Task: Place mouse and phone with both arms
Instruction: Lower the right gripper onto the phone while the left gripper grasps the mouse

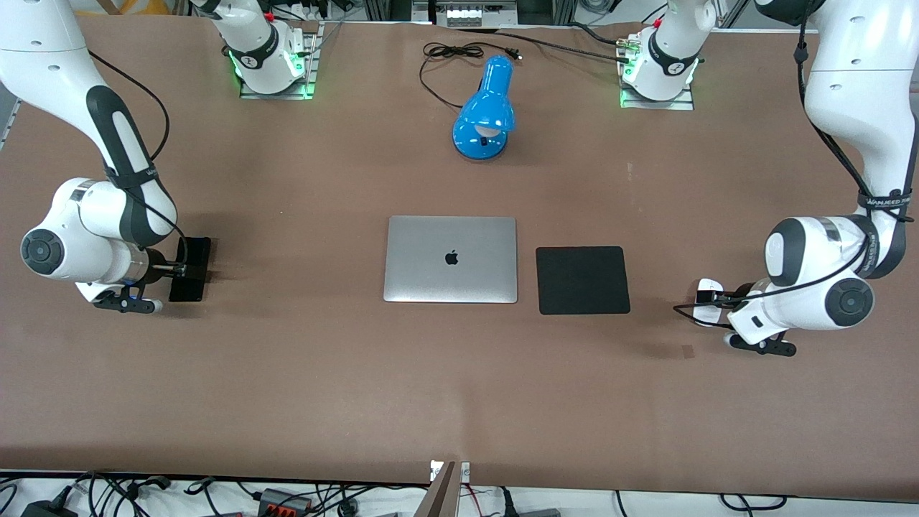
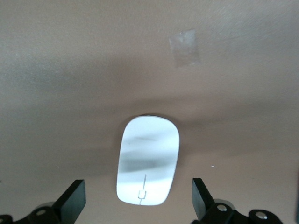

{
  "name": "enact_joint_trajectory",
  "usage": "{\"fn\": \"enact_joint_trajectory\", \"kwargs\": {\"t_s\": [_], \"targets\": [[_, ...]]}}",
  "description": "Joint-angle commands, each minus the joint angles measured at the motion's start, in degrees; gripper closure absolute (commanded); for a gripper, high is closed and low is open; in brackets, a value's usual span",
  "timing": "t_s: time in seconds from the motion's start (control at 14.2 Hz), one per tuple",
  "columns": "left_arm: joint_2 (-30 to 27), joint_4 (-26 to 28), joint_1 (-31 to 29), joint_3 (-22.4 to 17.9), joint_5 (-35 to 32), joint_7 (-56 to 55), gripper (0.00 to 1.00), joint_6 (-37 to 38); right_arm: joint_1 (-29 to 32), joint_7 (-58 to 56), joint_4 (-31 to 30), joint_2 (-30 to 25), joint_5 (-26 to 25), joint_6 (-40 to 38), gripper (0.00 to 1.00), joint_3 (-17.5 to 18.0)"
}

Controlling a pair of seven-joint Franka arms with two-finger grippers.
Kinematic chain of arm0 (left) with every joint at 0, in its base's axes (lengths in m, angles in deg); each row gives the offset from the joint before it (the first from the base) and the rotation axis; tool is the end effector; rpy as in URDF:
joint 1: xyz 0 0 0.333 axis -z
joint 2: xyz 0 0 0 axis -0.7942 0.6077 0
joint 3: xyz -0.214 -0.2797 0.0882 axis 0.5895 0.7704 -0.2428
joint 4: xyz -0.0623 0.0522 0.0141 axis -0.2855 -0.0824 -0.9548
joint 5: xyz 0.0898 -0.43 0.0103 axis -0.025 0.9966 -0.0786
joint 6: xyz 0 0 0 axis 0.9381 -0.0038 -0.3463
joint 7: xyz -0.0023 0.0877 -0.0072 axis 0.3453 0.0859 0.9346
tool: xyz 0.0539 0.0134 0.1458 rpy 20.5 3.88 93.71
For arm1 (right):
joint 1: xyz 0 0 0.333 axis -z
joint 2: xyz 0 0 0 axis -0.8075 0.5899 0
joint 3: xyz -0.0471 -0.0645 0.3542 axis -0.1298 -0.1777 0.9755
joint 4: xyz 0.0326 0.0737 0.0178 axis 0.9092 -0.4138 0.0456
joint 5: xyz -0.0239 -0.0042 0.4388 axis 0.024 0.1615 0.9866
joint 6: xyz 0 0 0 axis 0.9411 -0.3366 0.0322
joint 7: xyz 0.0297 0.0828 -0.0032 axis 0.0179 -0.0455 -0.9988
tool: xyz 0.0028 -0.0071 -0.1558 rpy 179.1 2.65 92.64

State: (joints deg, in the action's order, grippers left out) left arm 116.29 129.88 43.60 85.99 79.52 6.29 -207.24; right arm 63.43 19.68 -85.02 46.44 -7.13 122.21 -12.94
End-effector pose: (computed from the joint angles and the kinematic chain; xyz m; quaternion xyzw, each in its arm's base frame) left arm 0.7272 0.0544 0.1670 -0.9906 0.0752 0.1141 0.0022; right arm 0.6551 -0.1246 0.1405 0.9939 -0.0533 -0.0965 0.0078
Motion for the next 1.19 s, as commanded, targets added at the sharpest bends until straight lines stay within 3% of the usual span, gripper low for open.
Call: {"fn": "enact_joint_trajectory", "kwargs": {"t_s": [0.0, 0.7, 0.91, 1.05, 1.12], "targets": [[2.1, -1.3, -0.4, 0.7, -1.5, 1.2, 0.00, -0.5, 1.1, -1.6, -0.2, 0.5, -0.7, 0.1, 0.00, 0.5], [3.8, -0.6, 0.0, 0.9, -1.4, 1.1, 0.00, -0.6, 1.5, -2.7, -1.6, 0.8, -0.7, 0.1, 0.00, 0.6], [3.7, -1.1, 0.3, 0.9, -1.4, 0.3, 0.41, -0.4, 1.5, -2.7, -1.9, 1.2, -0.7, 0.1, 0.00, 0.6], [3.7, -1.7, 0.3, 0.9, -1.5, 0.6, 0.53, -0.3, 1.4, -2.7, -2.0, 1.2, -0.7, -0.1, 0.00, 0.6], [3.6, -2.2, 0.2, 0.9, -1.6, 0.5, 0.56, 0.0, 1.3, -2.7, -2.0, 1.3, -0.7, -0.2, 0.06, 0.6]]}}
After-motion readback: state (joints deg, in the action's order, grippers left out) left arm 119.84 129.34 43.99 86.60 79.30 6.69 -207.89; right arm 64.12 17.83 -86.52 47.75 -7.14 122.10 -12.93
